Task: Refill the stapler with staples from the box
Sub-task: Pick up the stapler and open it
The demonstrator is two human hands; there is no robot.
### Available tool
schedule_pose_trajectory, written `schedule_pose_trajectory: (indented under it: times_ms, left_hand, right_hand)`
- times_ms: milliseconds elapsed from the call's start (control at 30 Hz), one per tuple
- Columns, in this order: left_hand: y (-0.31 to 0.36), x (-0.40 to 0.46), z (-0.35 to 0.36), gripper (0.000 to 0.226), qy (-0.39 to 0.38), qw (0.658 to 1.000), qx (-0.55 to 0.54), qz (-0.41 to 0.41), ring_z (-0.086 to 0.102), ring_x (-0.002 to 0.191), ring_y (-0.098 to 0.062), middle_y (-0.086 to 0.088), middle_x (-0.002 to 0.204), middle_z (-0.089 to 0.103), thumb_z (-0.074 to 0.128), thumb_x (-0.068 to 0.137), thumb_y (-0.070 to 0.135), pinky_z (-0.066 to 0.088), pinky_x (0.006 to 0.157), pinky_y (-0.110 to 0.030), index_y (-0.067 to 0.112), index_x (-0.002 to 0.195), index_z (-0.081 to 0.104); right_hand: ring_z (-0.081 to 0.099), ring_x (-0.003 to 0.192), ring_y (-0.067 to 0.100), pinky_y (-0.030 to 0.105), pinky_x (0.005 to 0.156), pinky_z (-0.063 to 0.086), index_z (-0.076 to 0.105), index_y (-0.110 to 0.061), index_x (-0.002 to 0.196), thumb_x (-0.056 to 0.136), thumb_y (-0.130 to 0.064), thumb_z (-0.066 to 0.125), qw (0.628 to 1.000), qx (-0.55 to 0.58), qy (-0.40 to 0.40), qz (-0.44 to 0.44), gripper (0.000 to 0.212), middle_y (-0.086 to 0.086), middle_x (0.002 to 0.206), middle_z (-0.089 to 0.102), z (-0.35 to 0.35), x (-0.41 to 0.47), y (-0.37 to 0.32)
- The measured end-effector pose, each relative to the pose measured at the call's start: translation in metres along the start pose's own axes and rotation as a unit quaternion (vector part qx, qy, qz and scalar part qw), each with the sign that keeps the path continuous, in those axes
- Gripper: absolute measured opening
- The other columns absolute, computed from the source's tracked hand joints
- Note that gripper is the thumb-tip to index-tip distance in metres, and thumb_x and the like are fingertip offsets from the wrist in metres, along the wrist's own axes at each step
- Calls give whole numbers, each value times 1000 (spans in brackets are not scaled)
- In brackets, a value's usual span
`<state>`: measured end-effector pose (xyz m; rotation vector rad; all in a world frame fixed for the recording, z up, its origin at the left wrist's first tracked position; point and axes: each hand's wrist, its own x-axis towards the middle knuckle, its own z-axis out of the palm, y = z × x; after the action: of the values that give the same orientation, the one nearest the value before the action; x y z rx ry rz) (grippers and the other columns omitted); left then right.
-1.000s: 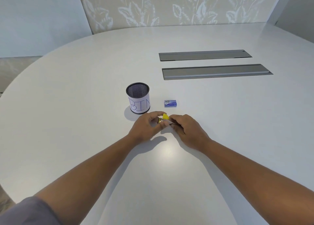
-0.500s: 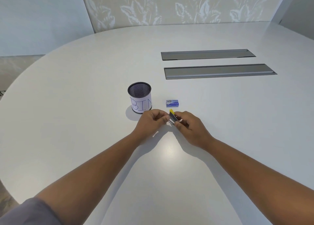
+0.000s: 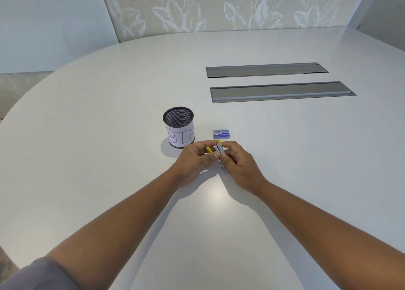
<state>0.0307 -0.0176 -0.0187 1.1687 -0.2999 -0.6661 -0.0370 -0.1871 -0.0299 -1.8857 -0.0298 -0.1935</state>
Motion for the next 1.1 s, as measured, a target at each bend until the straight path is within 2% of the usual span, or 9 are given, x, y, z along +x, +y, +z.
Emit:
schedule_pose_trajectory:
  times_ms: [133, 300, 367, 467, 633, 733, 833, 933, 1100]
  left_hand:
    - [1, 1, -3, 46, -11, 1000, -3, -3, 68, 97, -26, -11, 117, 72, 73, 85, -1, 58, 87, -35, 14, 128, 67]
    - [-2, 1, -1, 42, 15, 999, 25, 23, 71, 88, -26, -11, 108, 74, 85, 74, 7, 59, 80, -36, 14, 113, 72]
    - [-3, 0, 0, 41, 17, 999, 35, 37, 72, 83, -28, -12, 97, 74, 91, 68, 13, 59, 76, -36, 14, 105, 72]
    - [-5, 0, 2, 38, 19, 998, 38, 49, 73, 79, -28, -13, 92, 75, 93, 65, 15, 58, 71, -34, 15, 98, 72]
    - [-5, -1, 3, 35, 32, 997, 46, 51, 74, 78, -30, -13, 90, 75, 90, 67, 9, 59, 72, -35, 14, 95, 71]
    - [-4, -2, 4, 34, 31, 997, 44, 53, 74, 80, -28, -12, 92, 75, 88, 68, 8, 59, 75, -35, 15, 98, 73]
    - [-5, -1, 3, 45, 31, 998, 35, 44, 71, 90, -25, -13, 104, 74, 82, 77, 3, 57, 84, -36, 15, 119, 71]
    - [-6, 0, 1, 49, 46, 997, 40, 41, 67, 97, -24, -15, 115, 71, 71, 87, -2, 54, 94, -40, 12, 134, 63]
    - [-4, -2, 2, 33, 62, 997, -20, 36, 70, 105, -22, -9, 114, 75, 63, 92, -5, 57, 90, -28, 13, 118, 70]
  right_hand:
    - [65, 86, 33, 38, 73, 52, 64, -24, 131, 104, -24, 52, 1000, 8, -3, 1, 29, 10, 101, 75, -2, -2, -3]
    - [59, 78, 11, 20, 71, 49, 67, -22, 127, 105, -16, 49, 1000, 17, -8, -1, 29, 2, 97, 73, -3, -3, -4]
    - [60, 79, 20, 22, 71, 49, 67, -24, 124, 106, -9, 47, 1000, 19, -11, 1, 31, 0, 98, 72, -3, -4, -4]
    - [59, 84, 36, 27, 70, 47, 68, -26, 121, 107, -7, 45, 1000, 13, -12, 6, 33, 12, 102, 71, -3, -3, -3]
    - [62, 89, -2, 12, 76, 44, 67, -14, 124, 106, -8, 45, 1000, -6, -12, 1, 30, -14, 102, 71, -4, -4, -1]
    - [60, 82, 0, 18, 75, 45, 67, -16, 124, 104, -14, 45, 1000, -8, -11, -8, 29, -12, 95, 70, -4, -5, -1]
    - [57, 77, 9, 31, 74, 48, 63, -30, 124, 102, -23, 48, 1000, -6, 2, -27, 27, -6, 90, 67, -3, -7, -4]
    - [62, 93, 8, 29, 82, 52, 59, -34, 124, 100, -26, 52, 997, -47, 33, -49, 26, -11, 110, 68, -1, -7, -3]
    - [57, 94, 6, 29, 79, 50, 60, -19, 114, 96, -17, 64, 984, -139, 48, -101, 18, -12, 109, 56, 2, -7, 3]
